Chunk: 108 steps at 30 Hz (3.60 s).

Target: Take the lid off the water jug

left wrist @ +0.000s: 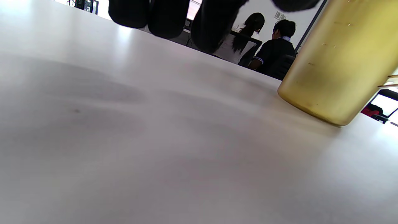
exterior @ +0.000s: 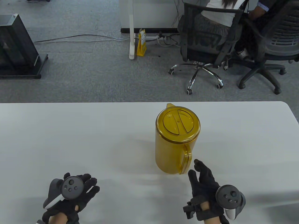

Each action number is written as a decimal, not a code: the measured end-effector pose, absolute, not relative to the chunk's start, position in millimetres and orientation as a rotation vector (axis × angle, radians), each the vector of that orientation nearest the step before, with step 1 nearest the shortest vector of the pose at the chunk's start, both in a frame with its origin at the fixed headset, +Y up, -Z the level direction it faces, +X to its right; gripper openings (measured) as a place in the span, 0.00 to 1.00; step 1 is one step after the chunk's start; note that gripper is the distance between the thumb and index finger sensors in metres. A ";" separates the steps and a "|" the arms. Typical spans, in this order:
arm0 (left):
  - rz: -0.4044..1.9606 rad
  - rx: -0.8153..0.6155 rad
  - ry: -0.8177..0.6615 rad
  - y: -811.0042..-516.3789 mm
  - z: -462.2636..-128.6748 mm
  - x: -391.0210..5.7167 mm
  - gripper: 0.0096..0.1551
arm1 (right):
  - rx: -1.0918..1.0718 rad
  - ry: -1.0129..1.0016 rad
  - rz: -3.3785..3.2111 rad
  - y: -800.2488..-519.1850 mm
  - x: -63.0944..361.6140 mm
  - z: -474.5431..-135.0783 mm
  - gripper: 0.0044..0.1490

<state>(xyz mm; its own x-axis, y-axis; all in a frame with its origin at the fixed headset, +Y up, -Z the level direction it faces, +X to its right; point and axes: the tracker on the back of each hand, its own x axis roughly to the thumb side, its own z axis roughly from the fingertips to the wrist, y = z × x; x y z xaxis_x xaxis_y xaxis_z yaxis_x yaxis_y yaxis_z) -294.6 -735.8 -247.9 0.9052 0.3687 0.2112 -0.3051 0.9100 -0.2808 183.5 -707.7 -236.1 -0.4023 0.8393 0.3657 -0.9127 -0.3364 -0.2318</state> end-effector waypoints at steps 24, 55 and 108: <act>0.502 -0.233 -0.286 -726.5 -242.2 -286.4 0.36 | 0.169 -0.401 1.556 -721.5 152.1 -252.9 0.38; 0.477 -0.283 -0.297 -724.2 -237.0 -294.9 0.37 | 0.192 -0.497 1.532 -725.1 149.2 -266.4 0.35; 0.425 -0.354 -0.310 -732.6 -239.8 -287.7 0.37 | 0.669 -0.248 1.114 -675.2 103.5 -236.2 0.31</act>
<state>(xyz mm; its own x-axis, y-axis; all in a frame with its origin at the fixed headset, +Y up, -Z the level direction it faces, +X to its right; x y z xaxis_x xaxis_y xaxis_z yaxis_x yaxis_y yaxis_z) -287.7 -732.6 -239.8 0.8662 0.4500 0.2172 -0.3438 0.8522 -0.3945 103.5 -675.2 -236.2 0.4385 0.7447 0.5032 -0.8879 0.2723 0.3707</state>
